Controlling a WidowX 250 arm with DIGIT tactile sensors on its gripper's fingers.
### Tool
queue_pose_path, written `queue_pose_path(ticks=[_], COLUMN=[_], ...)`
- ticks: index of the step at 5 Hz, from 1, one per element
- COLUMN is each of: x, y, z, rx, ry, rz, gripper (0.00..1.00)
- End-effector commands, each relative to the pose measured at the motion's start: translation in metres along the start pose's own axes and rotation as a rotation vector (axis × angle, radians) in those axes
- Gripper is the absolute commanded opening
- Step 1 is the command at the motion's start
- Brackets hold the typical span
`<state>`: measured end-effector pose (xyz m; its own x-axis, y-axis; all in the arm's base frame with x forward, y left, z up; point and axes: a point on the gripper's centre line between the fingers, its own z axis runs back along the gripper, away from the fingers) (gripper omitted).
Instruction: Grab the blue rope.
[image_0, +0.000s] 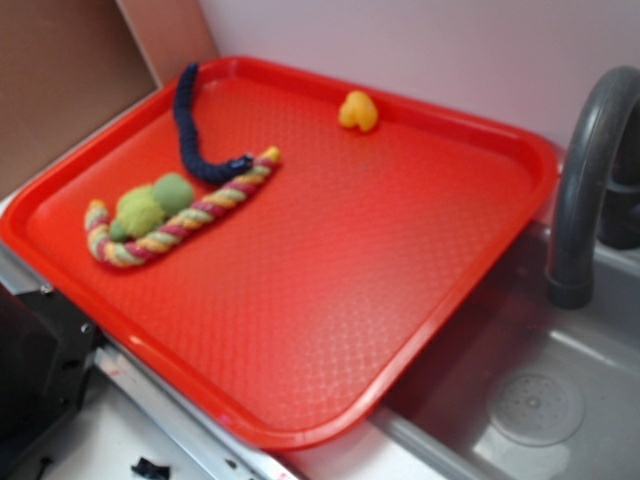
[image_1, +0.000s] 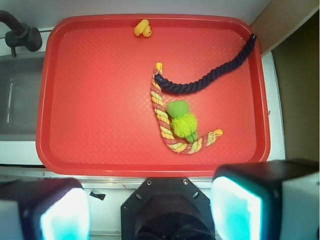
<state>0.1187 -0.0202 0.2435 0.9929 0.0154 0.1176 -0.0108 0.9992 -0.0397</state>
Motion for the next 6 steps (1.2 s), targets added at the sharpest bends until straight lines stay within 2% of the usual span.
queue_pose_path(ticks=[1,2,3,4,5,6], x=[0.000,0.015,0.035,0.054,0.073,0.081], y=[0.000,0.010,0.029,0.058,0.090,0.113], z=[0.000,-0.010,-0.028,-0.049,-0.081,-0.114], rx=[0.000,-0.074,-0.069,0.026,0.072,0.172], ry=[0.000,-0.070,-0.177,-0.221,-0.288,-0.269], rz=[0.000,0.230,0.472,0.706,0.947,1.183], gripper=[1.00,1.00,1.00,1.00,1.00,1.00])
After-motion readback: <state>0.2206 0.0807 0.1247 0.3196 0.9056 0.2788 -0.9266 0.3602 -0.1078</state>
